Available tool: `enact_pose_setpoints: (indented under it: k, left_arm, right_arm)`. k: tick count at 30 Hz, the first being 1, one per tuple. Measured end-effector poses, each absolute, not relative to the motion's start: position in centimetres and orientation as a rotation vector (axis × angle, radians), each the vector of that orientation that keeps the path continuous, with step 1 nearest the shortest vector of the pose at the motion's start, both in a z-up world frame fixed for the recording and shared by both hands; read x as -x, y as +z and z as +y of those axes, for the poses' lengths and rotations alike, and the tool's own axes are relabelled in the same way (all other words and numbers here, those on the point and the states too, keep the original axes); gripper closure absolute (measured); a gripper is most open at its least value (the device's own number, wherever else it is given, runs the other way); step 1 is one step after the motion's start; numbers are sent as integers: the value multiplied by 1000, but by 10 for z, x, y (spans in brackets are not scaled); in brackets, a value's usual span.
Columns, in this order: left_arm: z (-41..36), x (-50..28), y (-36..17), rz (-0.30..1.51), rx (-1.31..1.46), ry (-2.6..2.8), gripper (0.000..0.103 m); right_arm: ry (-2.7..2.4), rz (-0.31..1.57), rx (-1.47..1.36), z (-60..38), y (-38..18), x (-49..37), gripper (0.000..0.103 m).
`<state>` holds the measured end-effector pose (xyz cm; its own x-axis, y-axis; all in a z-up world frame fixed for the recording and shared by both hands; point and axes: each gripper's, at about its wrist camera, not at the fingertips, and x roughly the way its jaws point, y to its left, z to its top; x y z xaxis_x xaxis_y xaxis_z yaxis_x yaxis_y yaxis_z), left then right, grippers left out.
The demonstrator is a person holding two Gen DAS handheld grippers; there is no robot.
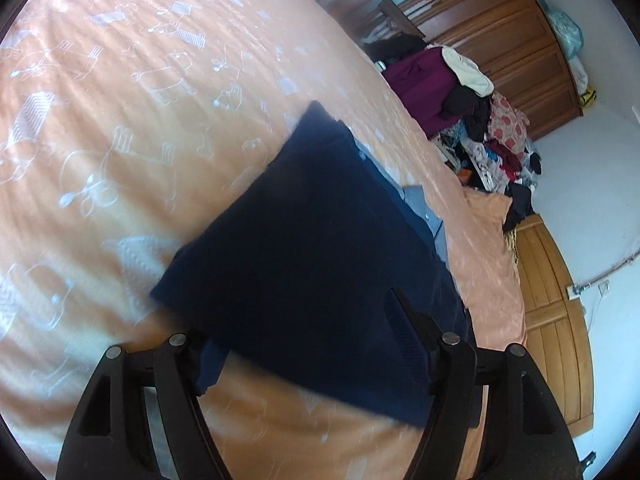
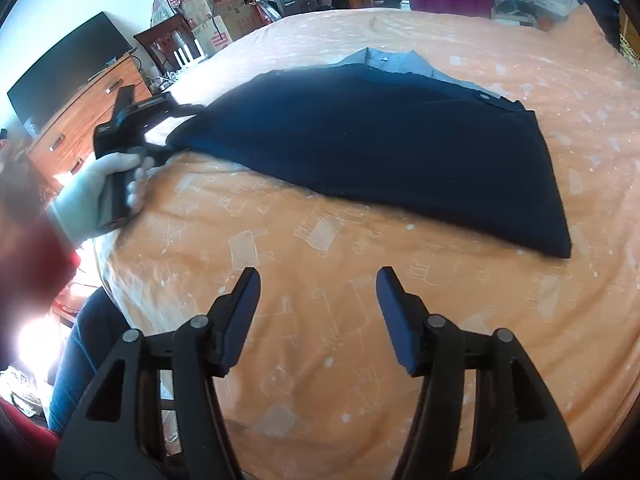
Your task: Fold small clothes
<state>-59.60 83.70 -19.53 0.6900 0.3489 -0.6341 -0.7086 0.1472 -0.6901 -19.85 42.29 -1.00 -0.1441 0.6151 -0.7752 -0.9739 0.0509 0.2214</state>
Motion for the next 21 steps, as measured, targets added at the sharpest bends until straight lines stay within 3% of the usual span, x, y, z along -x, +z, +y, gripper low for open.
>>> enact_pose_setpoints:
  k: [8,13,14,15,16,20,21]
  left_arm:
    - [848,604,-206,184,1231,820,31]
    - [860,597,-208,250,1236,807,34]
    - [861,593,-207,272,1222,818,40]
    - [861,592,-206,275,1210,837,67]
    - [862,592,-207,270,1213,839,102]
    - [849,573,-182,304,1026,888,102]
    - [845,564,-173,326,954,897,102]
  right_arm:
    - [1524,901,528,435,-14,205,43]
    - [1533,903,542,443,-17,211,43]
    - [1535,903,540,444,-16,211,43]
    - [1537,902,532,447,-13,211,43]
    - [1540,898,517,450,-8,210,43]
    - [1591,835,417,493,39,195,43]
    - [1609,828,407,511,49,192,35]
